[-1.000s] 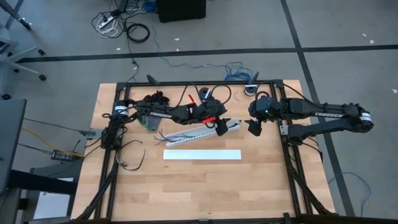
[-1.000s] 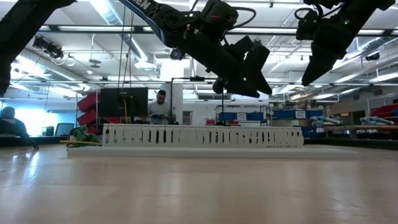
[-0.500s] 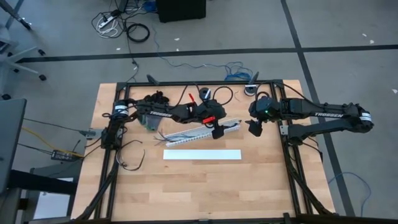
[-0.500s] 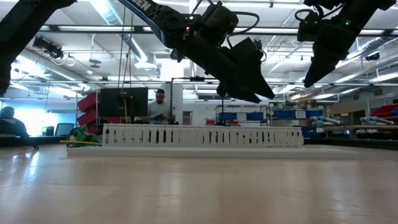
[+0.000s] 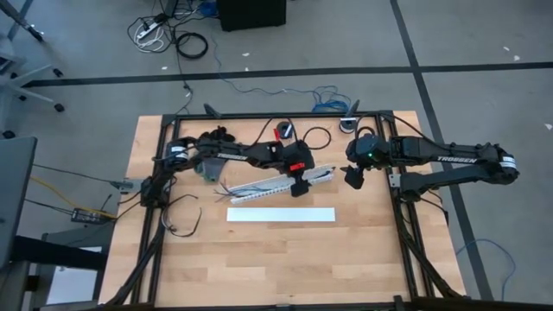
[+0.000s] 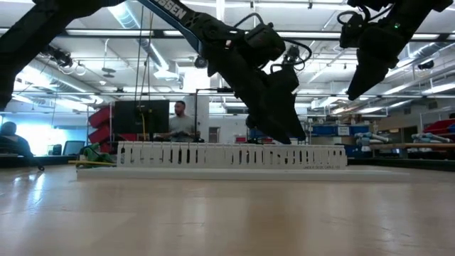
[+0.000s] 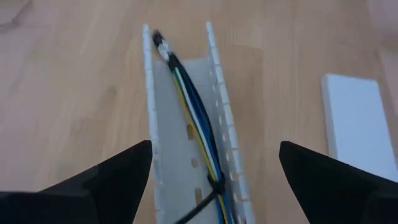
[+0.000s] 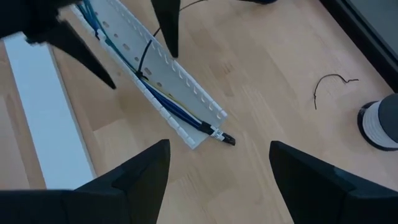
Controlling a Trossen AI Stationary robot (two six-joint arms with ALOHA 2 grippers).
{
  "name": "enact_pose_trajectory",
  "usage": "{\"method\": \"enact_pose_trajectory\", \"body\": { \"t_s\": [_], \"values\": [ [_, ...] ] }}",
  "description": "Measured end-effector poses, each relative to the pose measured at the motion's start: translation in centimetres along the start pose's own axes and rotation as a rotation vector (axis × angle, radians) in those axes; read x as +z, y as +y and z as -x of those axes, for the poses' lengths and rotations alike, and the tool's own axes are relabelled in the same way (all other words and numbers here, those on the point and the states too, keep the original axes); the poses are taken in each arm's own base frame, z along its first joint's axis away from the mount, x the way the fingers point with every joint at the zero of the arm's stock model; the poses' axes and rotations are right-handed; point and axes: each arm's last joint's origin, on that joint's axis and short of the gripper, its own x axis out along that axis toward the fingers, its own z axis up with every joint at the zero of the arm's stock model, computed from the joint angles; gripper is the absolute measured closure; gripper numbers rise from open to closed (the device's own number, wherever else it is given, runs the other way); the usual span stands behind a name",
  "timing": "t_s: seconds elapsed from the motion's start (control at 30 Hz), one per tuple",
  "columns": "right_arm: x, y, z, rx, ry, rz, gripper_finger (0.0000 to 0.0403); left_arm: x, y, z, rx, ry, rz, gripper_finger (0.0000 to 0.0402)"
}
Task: Ziptie cables
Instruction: Close the white cable duct
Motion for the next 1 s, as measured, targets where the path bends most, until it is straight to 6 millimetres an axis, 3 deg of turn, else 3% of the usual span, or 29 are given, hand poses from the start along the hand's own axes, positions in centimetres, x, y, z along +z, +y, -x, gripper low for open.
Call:
{"method": "enact_pose_trajectory", "body": {
  "t_s": [0.37, 0.57, 1.0],
  "values": [
    [0.0, 0.0, 0.0, 0.001, -0.004, -0.003, 0.0133, 0.1, 0.1, -0.4, 0.053, -0.004, -0.004, 0.0053],
    [0.0, 0.0, 0.0, 0.000, -0.002, -0.003, 0.0133, -0.8, 0.0, -1.9, 0.048, 0.015, -0.002, 0.0053],
    [0.0, 0.0, 0.0, -0.002, 0.000, 0.001, 0.0133, -2.3, -0.2, -3.1, 0.059, 0.105, -0.024, 0.0067]
  ]
}}
